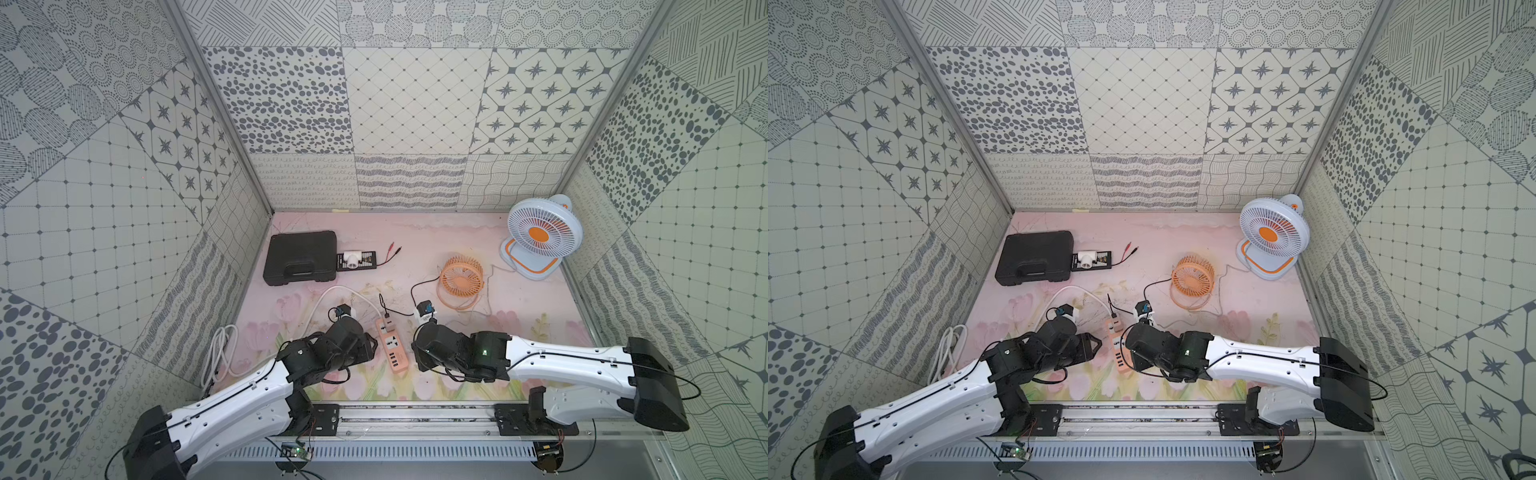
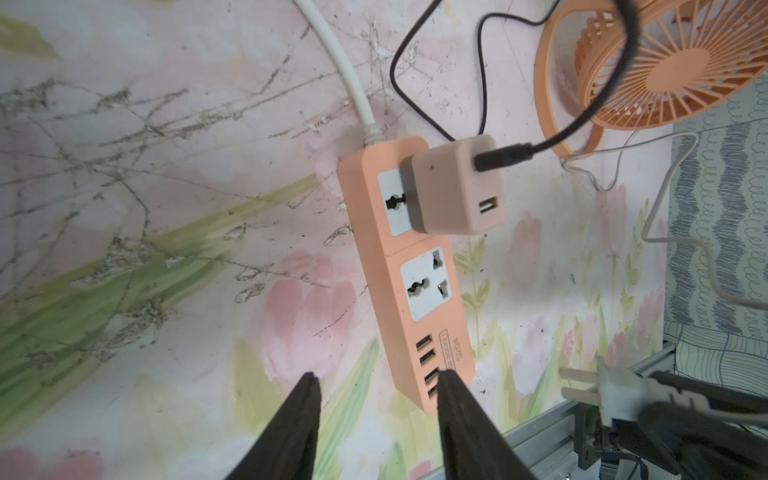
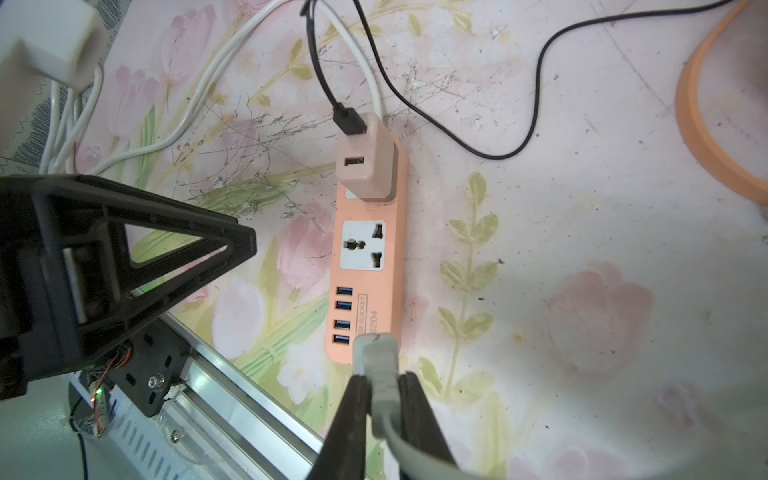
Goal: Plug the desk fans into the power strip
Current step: Insert the plug into the socket.
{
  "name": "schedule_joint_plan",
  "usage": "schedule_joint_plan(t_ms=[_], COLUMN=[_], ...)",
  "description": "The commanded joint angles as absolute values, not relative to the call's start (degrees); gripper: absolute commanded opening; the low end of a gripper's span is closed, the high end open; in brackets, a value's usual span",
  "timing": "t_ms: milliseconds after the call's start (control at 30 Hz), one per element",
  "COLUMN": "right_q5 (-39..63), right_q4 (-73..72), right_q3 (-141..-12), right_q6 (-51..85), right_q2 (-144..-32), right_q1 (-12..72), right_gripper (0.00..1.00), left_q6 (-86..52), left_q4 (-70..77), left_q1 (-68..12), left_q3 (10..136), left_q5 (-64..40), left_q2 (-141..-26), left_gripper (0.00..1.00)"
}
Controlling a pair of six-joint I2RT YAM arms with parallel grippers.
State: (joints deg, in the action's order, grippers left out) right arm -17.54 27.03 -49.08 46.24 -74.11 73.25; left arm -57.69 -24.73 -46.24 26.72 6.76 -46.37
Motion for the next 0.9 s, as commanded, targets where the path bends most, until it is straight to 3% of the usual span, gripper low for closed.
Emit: schedule_joint_plan(t_ms=[0, 300, 633, 867], right_q5=[-21.3, -23.69, -8.95, -7.85], right_q4=[24.07, 15.58, 9.15, 7.41], right_q3=[-49.26, -46.93, -44.41, -44.41], right_q6=[45.63, 39.98, 39.03, 37.55], right_q2=[-75.06, -77.2, -79.8, -82.89], right_q1=[73.98, 73.84, 66.04, 66.0], right_gripper=[0.0, 0.0, 0.0, 0.0], left_q6=[-60.2, -61.26, -62.31, -63.32], left_q4=[-14.8, -7.26, -4.7, -2.88], left_q1=[-45.38, -45.09, -44.67, -43.64], left_q3=[24.71, 23.71, 23.62, 23.41], left_q5=[-3.39, -6.83, -6.29, -6.77], left_q2=[-48.31, -55.66, -59.72, -62.24], left_gripper=[0.5, 0.46, 0.44, 0.4])
